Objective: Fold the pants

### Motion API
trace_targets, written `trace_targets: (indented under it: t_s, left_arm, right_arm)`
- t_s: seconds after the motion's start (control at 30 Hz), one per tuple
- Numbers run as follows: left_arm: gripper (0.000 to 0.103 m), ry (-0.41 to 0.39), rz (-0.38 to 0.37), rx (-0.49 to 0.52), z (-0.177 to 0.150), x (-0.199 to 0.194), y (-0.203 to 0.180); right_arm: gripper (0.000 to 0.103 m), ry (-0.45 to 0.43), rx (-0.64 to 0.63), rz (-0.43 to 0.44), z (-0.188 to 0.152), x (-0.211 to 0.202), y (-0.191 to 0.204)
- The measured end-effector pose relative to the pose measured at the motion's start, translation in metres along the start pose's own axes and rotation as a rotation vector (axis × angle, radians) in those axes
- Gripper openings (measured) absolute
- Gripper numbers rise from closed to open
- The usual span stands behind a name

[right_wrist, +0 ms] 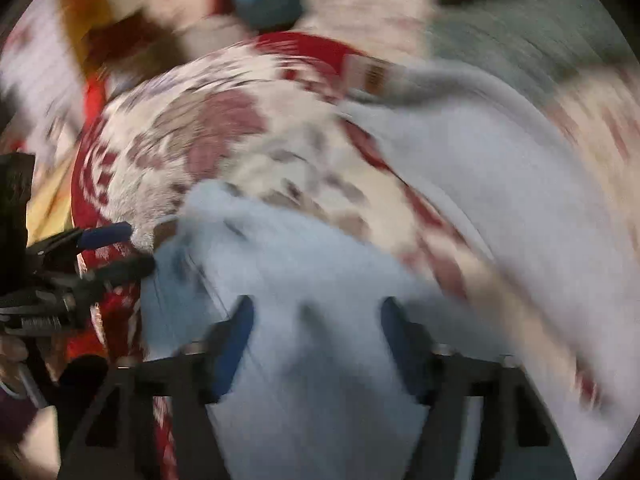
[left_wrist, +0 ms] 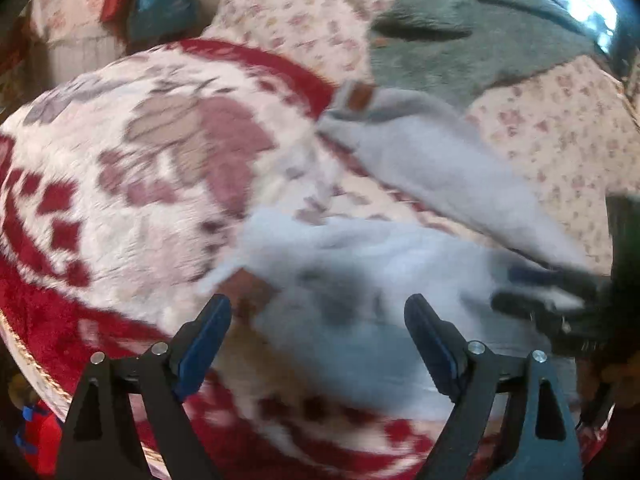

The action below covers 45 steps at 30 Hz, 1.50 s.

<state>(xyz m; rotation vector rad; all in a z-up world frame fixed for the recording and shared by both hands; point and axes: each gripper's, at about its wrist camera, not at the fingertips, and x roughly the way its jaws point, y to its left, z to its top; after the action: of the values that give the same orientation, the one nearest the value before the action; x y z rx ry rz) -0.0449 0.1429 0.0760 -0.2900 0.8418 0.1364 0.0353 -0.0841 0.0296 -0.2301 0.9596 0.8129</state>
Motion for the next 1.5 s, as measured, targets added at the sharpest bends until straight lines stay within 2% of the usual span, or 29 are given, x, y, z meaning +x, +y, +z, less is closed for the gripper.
trace_targets:
  t_s: [0.13, 0.2, 0.3, 0.47, 0.57, 0.6, 0.63, 0.67, 0.73, 0.8, 0.97, 1.07, 1.17, 1.27, 1.3, 1.33, 1.4, 1.43, 1.5]
  left_arm:
    - [0.089, 0.040, -0.110, -0.002, 0.001, 0.001, -0.033]
    - [0.089, 0.065, -0.147, -0.014, -0.001, 0.008, -0.049]
    - [0.089, 0.082, -0.163, -0.019, -0.003, 0.016, -0.068]
    - [0.089, 0.092, -0.185, -0.022, 0.006, 0.026, -0.089]
    - [0.089, 0.060, -0.186, 0.001, 0.025, 0.025, -0.098]
    - [0.090, 0.046, -0.189, 0.012, 0.034, 0.025, -0.101]
    - [0.090, 0.040, -0.186, 0.015, 0.041, 0.027, -0.103]
    - [0.091, 0.035, -0.180, 0.017, 0.050, 0.029, -0.104]
    - [0.093, 0.022, -0.179, 0.023, 0.068, 0.035, -0.109]
    - [0.094, 0.018, -0.178, 0.025, 0.083, 0.044, -0.113]
    - [0.094, 0.026, -0.148, 0.024, 0.125, 0.079, -0.121]
    - [0.094, 0.041, -0.196, 0.015, 0.147, 0.104, -0.125]
    - [0.094, 0.055, -0.208, 0.008, 0.167, 0.130, -0.129]
    - [0.094, 0.068, -0.185, 0.033, 0.183, 0.153, -0.134]
    - [0.094, 0.069, -0.178, 0.044, 0.187, 0.159, -0.136]
    - [0.094, 0.073, -0.188, 0.057, 0.192, 0.165, -0.137]
    - [0.094, 0.091, -0.226, 0.070, 0.199, 0.175, -0.138]
    - [0.094, 0.096, -0.236, 0.076, 0.201, 0.179, -0.138]
    - [0.094, 0.118, -0.251, 0.095, 0.205, 0.188, -0.138]
  right_arm:
    - [0.072, -0.055, 0.169, -0.044, -0.052, -0.056, -0.053]
    - [0.072, -0.066, 0.219, -0.085, -0.066, -0.074, -0.074]
    - [0.072, -0.087, 0.272, -0.150, -0.096, -0.107, -0.100]
    - [0.072, -0.032, 0.333, -0.198, -0.135, -0.116, -0.129]
    - [0.074, -0.009, 0.400, -0.145, -0.149, -0.104, -0.139]
    - [0.079, -0.048, 0.399, -0.121, -0.153, -0.104, -0.141]
    - [0.087, -0.061, 0.396, -0.097, -0.154, -0.104, -0.140]
    - [0.090, -0.060, 0.380, -0.080, -0.153, -0.102, -0.138]
    - [0.098, -0.006, 0.291, -0.082, -0.148, -0.096, -0.130]
    - [0.098, 0.071, 0.183, -0.134, -0.138, -0.092, -0.117]
    - [0.097, -0.028, 0.098, -0.154, -0.110, -0.133, -0.132]
    - [0.097, -0.066, 0.083, -0.208, -0.089, -0.160, -0.180]
    - [0.097, -0.051, 0.115, -0.243, -0.070, -0.170, -0.236]
    - [0.097, -0.042, 0.106, -0.298, -0.049, -0.172, -0.288]
    - [0.093, -0.026, 0.087, -0.330, -0.043, -0.169, -0.304]
    - [0.081, -0.012, 0.081, -0.337, -0.040, -0.167, -0.317]
    - [0.067, 0.043, 0.069, -0.375, -0.037, -0.161, -0.350]
    - [0.067, 0.063, 0.066, -0.390, -0.037, -0.159, -0.361]
    - [0.067, 0.078, 0.076, -0.361, -0.040, -0.160, -0.384]
